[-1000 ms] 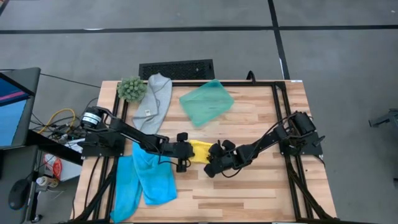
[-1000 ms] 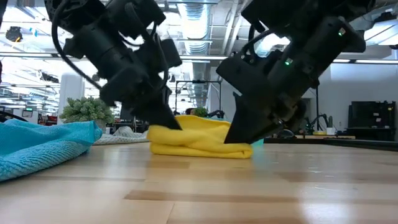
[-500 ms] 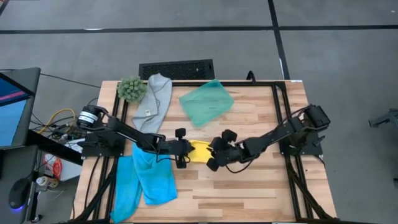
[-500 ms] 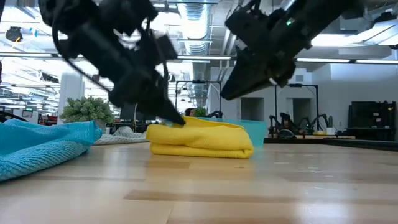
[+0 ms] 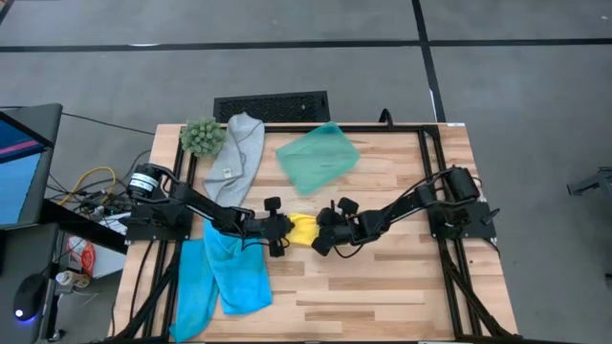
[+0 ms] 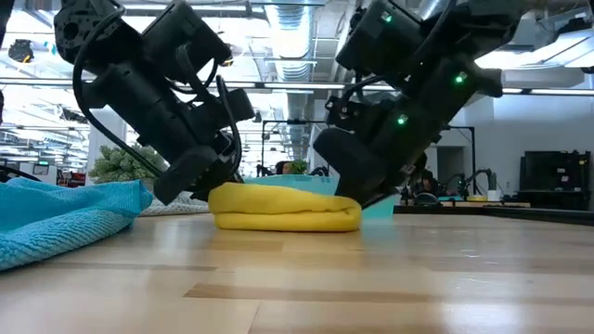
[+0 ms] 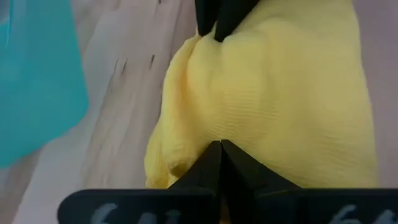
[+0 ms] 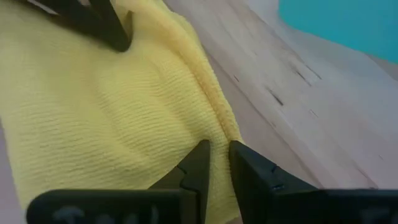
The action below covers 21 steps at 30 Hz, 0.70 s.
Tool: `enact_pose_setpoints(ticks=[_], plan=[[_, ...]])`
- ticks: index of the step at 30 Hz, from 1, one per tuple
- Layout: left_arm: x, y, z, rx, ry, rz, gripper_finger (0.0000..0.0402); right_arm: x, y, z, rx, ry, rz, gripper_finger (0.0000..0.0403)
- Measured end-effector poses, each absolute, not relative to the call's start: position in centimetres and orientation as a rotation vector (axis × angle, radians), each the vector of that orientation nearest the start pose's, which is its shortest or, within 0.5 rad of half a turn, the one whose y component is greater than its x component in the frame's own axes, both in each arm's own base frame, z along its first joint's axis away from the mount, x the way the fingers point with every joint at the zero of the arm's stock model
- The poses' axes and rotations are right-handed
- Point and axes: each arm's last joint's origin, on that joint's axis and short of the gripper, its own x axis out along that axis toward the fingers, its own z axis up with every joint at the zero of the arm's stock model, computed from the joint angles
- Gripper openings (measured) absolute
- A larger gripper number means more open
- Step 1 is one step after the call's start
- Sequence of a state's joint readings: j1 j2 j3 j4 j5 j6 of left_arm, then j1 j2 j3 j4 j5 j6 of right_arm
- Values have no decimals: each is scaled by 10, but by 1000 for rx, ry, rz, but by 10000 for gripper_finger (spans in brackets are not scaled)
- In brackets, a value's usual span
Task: Fold microfiber towels
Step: Fold the yellow microfiber towel
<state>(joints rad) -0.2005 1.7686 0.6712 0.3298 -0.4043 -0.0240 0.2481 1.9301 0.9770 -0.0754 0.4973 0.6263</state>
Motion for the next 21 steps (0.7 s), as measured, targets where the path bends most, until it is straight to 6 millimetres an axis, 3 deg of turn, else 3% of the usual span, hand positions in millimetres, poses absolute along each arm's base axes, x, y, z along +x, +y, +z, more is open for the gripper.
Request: enact_pose_setpoints(ticks=[3, 7, 11, 13, 17, 21], plan=[[306, -52, 119, 208, 706, 189, 0, 338, 74, 123, 185, 839, -493, 88], [311, -61, 161, 182, 601, 153, 0, 332, 76, 154, 155, 754, -506, 88], [305, -72, 183, 169, 520, 122, 0, 333, 87, 166, 113, 658, -489, 88], [300, -79, 178, 175, 518, 97, 0, 335, 99, 161, 100, 605, -433, 88], [293, -89, 149, 177, 538, 72, 0, 329, 122, 128, 81, 525, -333, 88], [292, -93, 127, 180, 538, 105, 0, 323, 130, 96, 79, 490, -307, 88]])
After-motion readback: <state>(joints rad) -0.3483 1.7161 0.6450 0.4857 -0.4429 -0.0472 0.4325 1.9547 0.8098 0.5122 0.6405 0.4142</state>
